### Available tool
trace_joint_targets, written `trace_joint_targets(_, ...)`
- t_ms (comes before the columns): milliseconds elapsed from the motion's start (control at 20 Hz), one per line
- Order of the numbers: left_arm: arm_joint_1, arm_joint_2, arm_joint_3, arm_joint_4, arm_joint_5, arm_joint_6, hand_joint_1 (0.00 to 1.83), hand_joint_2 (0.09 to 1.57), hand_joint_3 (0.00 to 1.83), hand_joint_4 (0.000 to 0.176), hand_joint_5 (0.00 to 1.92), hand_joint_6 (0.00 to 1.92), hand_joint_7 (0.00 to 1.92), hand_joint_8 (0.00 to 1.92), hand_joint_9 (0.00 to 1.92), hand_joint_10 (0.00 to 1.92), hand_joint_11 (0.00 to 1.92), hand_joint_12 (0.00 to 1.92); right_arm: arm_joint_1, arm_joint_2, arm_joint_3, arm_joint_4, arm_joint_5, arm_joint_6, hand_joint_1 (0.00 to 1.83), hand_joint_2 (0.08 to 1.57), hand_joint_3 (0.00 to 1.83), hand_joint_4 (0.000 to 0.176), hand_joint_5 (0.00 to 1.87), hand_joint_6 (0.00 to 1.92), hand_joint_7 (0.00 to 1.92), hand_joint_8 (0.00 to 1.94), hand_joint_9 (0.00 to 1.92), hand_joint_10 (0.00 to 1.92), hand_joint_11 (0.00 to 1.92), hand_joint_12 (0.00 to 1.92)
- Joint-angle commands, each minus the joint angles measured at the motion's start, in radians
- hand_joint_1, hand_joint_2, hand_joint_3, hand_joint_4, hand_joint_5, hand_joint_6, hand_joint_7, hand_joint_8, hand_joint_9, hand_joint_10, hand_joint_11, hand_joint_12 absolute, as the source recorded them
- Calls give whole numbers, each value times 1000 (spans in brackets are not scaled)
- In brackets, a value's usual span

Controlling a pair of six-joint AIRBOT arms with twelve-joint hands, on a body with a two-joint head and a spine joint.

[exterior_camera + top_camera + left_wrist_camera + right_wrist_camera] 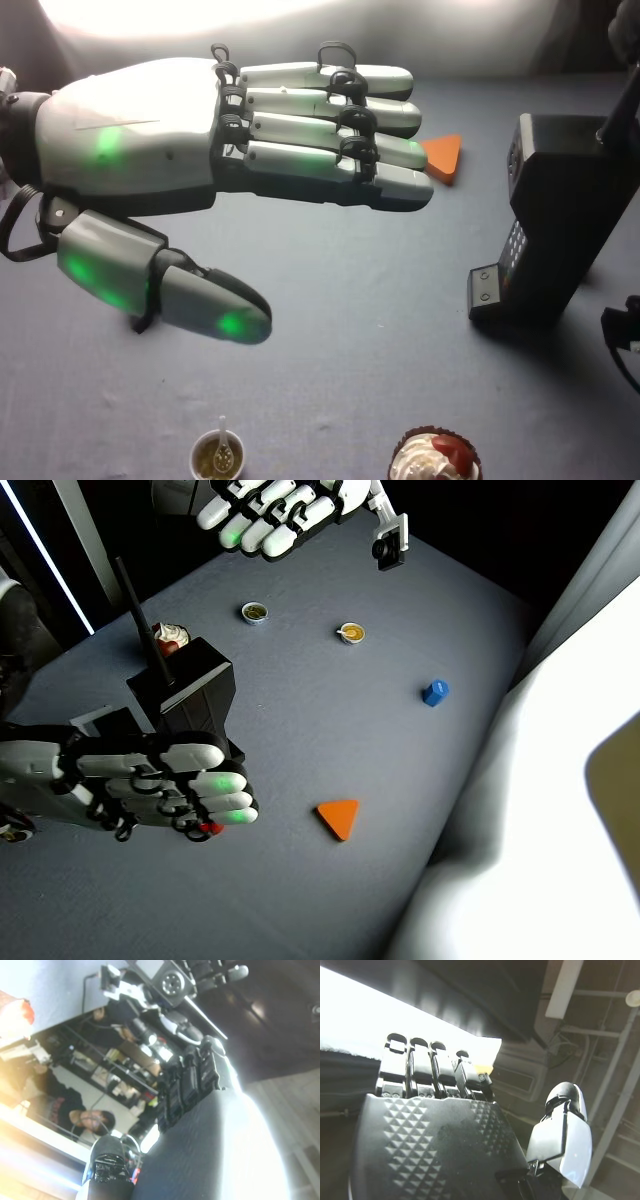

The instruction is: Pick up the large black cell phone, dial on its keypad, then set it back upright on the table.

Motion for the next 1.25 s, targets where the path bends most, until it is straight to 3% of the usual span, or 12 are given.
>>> trace_joint_targets(0, -23, 6, -7, -88, -77, -6, 0, 1176, 0, 29, 200, 3, 236, 2, 92, 1, 5, 19, 12, 26, -6, -12, 121, 11, 0, 864, 0, 60, 0, 0, 0, 0, 0, 0, 1, 0)
trace_joint_targets(150, -23, 6, -6, -88, -77, -6, 0, 1164, 0, 36, 204, 3, 237, 1, 105, 5, 25, 34, 34, 71, -39, -12, 121, 11, 0, 854, 0, 71, 0, 0, 0, 0, 0, 0, 31, 14)
trace_joint_targets(250, -23, 6, -6, -88, -77, -6, 0, 1191, 0, 36, 204, 3, 239, 1, 108, 5, 14, 34, 44, 108, -71, -12, 121, 11, 0, 868, 2, 60, 0, 0, 0, 0, 0, 0, 13, 7)
trace_joint_targets(450, -22, 7, -7, -88, -76, -6, 0, 1130, 0, 39, 210, 2, 242, 1, 104, 2, 0, 23, 69, 180, -144, -12, 121, 11, 0, 866, 1, 83, 1, 0, 0, 0, 0, 0, 22, 13)
trace_joint_targets(500, -22, 7, -7, -88, -76, -6, 0, 1140, 0, 28, 209, 1, 244, 2, 113, 5, 21, 32, 76, 198, -162, -12, 121, 11, 0, 867, 1, 79, 0, 0, 0, 0, 0, 0, 25, 15)
trace_joint_targets(600, -22, 7, -7, -88, -75, -6, 0, 1136, 0, 39, 210, 1, 233, 0, 92, 0, 4, 25, 85, 241, -203, -11, 121, 8, 0, 871, 3, 65, 0, 0, 0, 0, 0, 0, 15, 12)
trace_joint_targets(700, -22, 8, -9, -88, -75, -6, 0, 1106, 0, 33, 208, 0, 236, 2, 75, 1, 0, 0, 88, 280, -223, 6, 121, 8, 0, 879, 6, 55, 0, 0, 0, 0, 0, 0, 0, 0)
trace_joint_targets(750, -22, 8, -9, -88, -75, -6, 0, 1115, 0, 1, 193, 0, 249, 7, 111, 16, 46, 21, 90, 291, -227, 13, 121, 8, 0, 878, 5, 59, 0, 0, 0, 0, 0, 0, 0, 0)
trace_joint_targets(800, -22, 9, -9, -88, -75, -6, 0, 1148, 6, 34, 209, 7, 267, 10, 130, 18, 54, 30, 92, 312, -235, 19, 121, 8, 0, 890, 10, 61, 0, 0, 0, 0, 0, 0, 2, 1)
trace_joint_targets(950, -22, 9, -10, -88, -74, -6, 0, 1160, 9, 54, 219, 9, 249, 2, 96, 3, 8, 12, 111, 353, -261, 23, 121, 1, 0, 890, 8, 65, 0, 0, 0, 0, 0, 0, 3, 1)
trace_joint_targets(1100, -22, 9, -10, -88, -74, -6, 0, 1102, 0, 22, 211, 4, 250, 3, 101, 5, 12, 6, 122, 394, -309, -10, 121, -2, 0, 899, 11, 60, 0, 0, 0, 0, 0, 0, 1, 1)
trace_joint_targets(1200, -22, 9, -11, -88, -74, -6, 0, 1106, 0, 24, 208, 2, 251, 3, 106, 7, 20, 10, 121, 413, -344, -29, 121, -2, 0, 897, 9, 67, 2, 1, 0, 0, 0, 0, 0, 0)
